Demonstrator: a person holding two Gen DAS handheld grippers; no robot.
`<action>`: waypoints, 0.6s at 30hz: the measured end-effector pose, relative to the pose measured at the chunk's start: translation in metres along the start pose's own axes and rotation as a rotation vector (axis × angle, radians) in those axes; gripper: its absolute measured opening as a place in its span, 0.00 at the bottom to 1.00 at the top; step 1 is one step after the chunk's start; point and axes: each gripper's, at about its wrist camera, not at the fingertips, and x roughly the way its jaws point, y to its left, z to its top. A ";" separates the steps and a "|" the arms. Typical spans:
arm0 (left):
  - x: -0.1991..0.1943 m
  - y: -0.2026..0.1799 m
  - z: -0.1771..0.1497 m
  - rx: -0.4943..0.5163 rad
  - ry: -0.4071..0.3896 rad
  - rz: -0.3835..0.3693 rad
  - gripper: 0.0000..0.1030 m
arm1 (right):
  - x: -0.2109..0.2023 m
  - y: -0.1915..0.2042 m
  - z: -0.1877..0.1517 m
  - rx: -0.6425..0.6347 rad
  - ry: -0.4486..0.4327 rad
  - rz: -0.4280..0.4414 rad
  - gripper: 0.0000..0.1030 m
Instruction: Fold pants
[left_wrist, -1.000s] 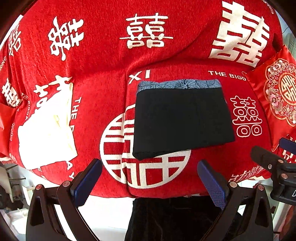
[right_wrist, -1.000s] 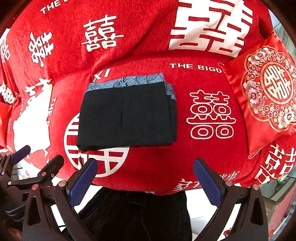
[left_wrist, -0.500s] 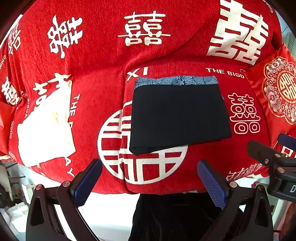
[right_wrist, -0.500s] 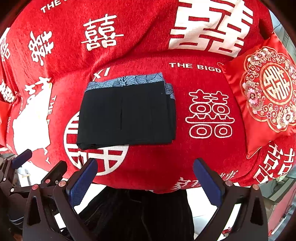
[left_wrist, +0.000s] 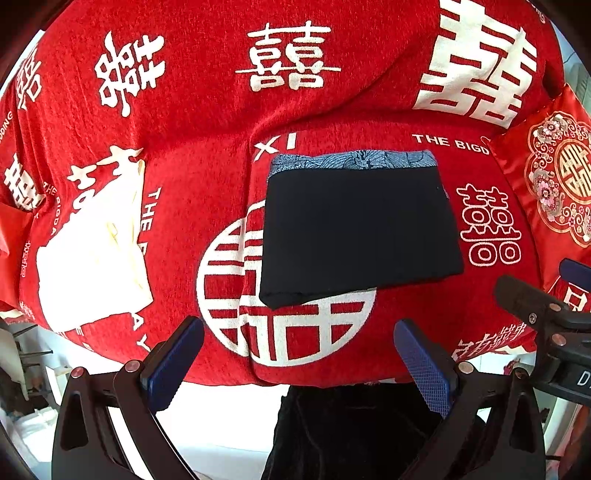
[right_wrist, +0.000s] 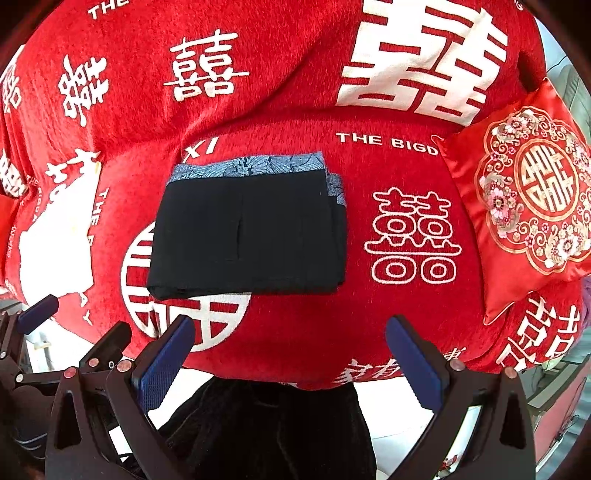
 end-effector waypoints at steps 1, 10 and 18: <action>0.000 0.000 0.000 -0.001 0.000 -0.001 1.00 | 0.000 0.000 0.001 -0.002 0.000 0.000 1.00; 0.000 -0.001 0.001 -0.002 -0.002 0.004 1.00 | 0.000 0.002 0.004 -0.009 0.001 -0.003 1.00; 0.001 0.000 0.002 -0.005 -0.004 0.005 1.00 | 0.001 0.002 0.005 -0.010 0.000 -0.005 1.00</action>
